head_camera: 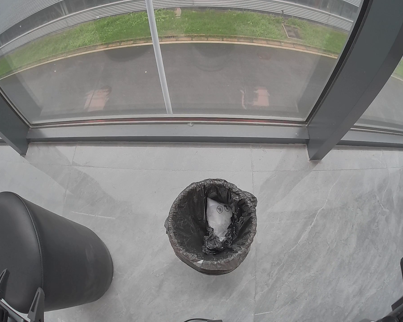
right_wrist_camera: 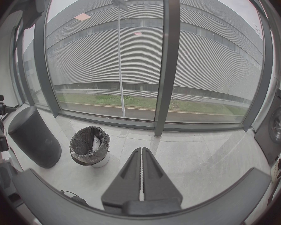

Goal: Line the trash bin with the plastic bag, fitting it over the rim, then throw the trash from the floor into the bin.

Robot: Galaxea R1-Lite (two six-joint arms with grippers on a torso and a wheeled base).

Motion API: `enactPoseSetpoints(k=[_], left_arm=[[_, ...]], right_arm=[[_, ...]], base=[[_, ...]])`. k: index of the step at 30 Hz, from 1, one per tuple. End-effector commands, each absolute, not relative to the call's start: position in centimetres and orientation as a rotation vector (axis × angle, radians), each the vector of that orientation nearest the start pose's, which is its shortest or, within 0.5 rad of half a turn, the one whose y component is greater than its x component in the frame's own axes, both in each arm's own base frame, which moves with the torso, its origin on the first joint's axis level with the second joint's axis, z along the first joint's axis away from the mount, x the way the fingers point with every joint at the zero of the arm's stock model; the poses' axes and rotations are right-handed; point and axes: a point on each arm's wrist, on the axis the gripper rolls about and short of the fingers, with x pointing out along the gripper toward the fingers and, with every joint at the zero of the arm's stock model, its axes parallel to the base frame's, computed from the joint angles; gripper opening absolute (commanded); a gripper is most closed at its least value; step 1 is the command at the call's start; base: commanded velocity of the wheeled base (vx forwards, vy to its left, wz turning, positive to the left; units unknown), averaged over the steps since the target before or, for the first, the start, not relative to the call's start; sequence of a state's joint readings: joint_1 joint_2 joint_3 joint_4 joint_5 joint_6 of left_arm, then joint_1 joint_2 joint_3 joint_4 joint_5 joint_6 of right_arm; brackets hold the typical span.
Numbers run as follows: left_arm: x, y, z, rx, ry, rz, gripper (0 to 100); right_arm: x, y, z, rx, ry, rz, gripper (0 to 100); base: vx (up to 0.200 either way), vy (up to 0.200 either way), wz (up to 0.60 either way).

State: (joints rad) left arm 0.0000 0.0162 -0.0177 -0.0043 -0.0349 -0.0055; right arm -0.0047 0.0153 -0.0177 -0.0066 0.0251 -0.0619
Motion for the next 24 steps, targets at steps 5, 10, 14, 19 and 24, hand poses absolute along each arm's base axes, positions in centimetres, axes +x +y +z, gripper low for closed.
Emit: enactPoseSetpoints(k=[5, 10, 14, 19, 24], left_arm=[[-2.27, -0.08, 7.6, -0.006, -0.003, -0.035, 100], [-2.27, -0.08, 7.6, -0.006, -0.003, -0.035, 100], [-2.27, -0.08, 7.6, -0.006, -0.003, -0.035, 100], [-2.27, -0.08, 7.6, -0.006, -0.003, -0.035, 100], [-2.27, -0.08, 7.6, -0.006, -0.003, -0.035, 100]], right_arm=[[-2.26, 0.09, 7.62, -0.038, -0.004, 0.029, 0], [-2.26, 0.08, 7.62, -0.018, -0.003, 0.026, 0], [-2.26, 0.08, 7.62, -0.014, -0.003, 0.026, 0], [-2.26, 0.08, 7.62, -0.012, -0.003, 0.025, 0], [-2.27, 0.07, 7.61, -0.008, -0.005, 0.023, 0]], base=[[0.0, 0.0, 0.0], [0.0, 0.0, 0.0], [0.0, 0.0, 0.0], [0.0, 0.0, 0.0], [0.0, 0.0, 0.0]])
